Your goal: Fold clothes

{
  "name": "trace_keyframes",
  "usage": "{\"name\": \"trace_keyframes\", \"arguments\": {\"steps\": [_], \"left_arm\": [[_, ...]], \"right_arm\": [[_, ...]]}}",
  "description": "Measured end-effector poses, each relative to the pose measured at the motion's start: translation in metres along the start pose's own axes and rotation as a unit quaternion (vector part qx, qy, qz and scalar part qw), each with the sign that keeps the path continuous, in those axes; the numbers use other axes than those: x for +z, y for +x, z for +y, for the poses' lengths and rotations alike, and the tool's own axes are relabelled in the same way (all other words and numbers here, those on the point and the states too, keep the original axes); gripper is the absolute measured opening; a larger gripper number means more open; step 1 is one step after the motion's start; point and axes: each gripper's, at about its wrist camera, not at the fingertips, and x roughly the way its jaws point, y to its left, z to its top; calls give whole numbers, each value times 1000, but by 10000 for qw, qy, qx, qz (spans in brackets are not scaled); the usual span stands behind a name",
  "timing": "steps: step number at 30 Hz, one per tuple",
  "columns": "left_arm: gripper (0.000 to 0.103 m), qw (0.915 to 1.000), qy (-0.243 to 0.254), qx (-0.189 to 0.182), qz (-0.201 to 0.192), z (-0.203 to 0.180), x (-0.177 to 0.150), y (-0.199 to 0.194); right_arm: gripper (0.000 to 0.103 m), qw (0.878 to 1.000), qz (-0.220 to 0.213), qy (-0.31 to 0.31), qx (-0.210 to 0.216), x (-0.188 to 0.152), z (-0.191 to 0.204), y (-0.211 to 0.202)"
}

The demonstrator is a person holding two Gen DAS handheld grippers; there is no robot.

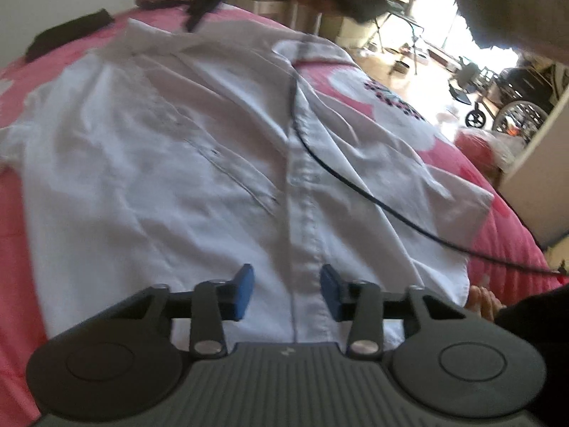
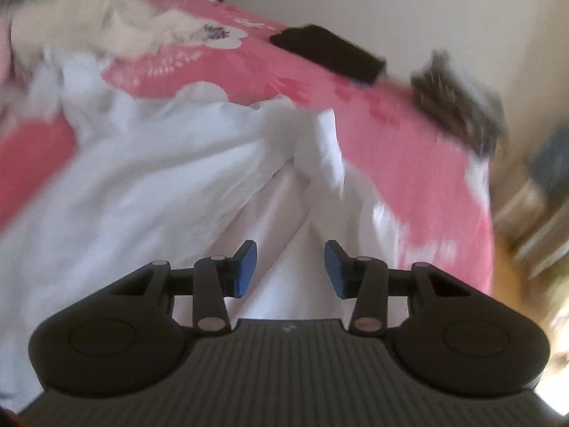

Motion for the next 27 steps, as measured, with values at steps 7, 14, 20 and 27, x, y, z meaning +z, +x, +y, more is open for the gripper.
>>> {"name": "trace_keyframes", "arguments": {"steps": [7,14,20,27], "left_arm": [[15,9998,69,-195,-2,4,-5,8],[13,9990,-13,-446,4,10,-7,14],[13,9981,-89,-612,-69,17,-9,16],[13,9974,-67,-704,-100,19,-11,17]], "right_arm": [[34,9933,-159,-1011,-529,28,16,77],[33,9868,116,-1427,-754,30,20,129],[0,9983,-223,237,-492,33,-33,126],[3,9568,-770,2724,664,22,-97,109]]}}
